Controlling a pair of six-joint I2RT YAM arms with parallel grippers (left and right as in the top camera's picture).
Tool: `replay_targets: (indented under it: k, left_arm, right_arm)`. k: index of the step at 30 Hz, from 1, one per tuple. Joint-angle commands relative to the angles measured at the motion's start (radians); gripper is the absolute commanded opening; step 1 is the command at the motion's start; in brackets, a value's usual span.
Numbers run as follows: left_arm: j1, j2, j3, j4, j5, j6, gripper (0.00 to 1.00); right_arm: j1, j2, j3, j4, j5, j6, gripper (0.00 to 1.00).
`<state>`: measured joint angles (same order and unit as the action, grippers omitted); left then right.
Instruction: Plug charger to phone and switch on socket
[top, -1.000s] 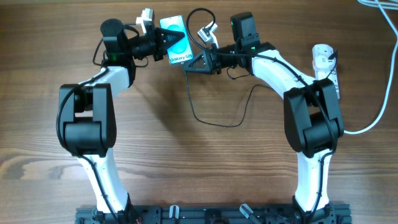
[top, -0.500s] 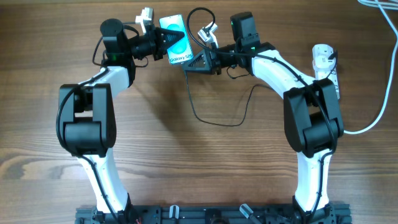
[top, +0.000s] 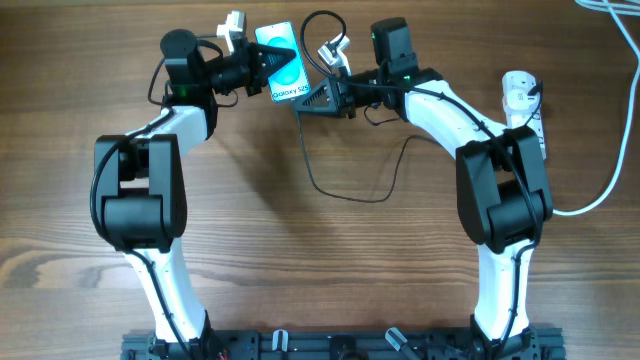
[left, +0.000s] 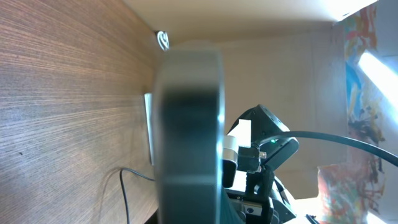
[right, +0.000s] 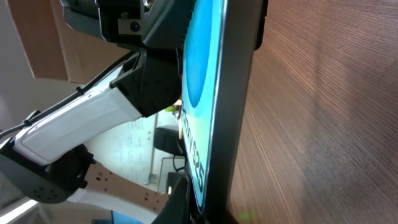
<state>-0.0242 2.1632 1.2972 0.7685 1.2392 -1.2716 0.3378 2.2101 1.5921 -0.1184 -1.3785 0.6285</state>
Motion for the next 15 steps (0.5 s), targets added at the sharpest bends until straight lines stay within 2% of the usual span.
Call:
replay_targets:
  k: [1, 15]
  left_arm:
    - [-0.048, -0.018, -0.003, 0.003, 0.216, -0.023, 0.04]
    - [-0.048, -0.018, -0.003, 0.003, 0.233, -0.011, 0.04]
  right_arm:
    - [-0.012, -0.011, 0.016, 0.039, 0.159, 0.004, 0.05]
    - [-0.012, -0.011, 0.016, 0.051, 0.158, 0.036, 0.05]
